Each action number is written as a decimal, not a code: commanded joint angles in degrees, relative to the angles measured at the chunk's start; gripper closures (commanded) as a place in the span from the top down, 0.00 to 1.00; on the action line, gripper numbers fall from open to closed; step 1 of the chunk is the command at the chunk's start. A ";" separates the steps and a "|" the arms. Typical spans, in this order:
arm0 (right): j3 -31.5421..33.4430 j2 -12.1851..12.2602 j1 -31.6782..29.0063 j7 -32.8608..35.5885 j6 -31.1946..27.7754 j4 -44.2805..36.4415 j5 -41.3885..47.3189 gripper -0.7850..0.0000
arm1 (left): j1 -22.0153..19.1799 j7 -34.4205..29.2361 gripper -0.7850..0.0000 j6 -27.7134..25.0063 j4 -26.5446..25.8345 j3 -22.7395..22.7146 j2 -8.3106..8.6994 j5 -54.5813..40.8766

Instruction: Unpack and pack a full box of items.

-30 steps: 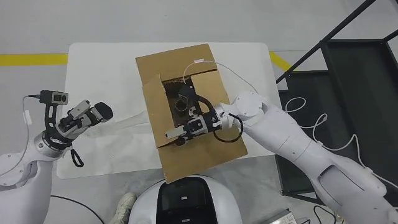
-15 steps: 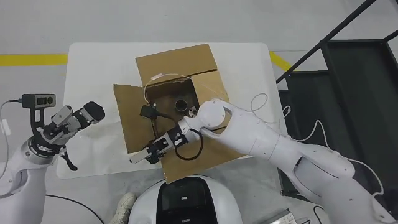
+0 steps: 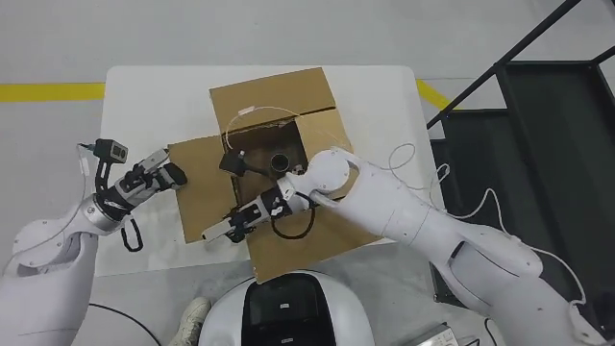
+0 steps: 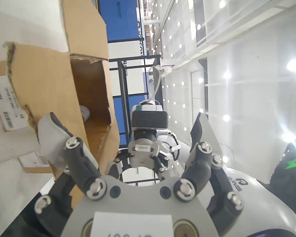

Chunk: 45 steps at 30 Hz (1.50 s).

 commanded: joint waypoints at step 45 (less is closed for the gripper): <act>50.98 15.11 -35.92 -21.62 2.56 -14.85 -15.24 1.00 | -20.68 10.66 1.00 2.12 15.51 19.68 -4.34 1.95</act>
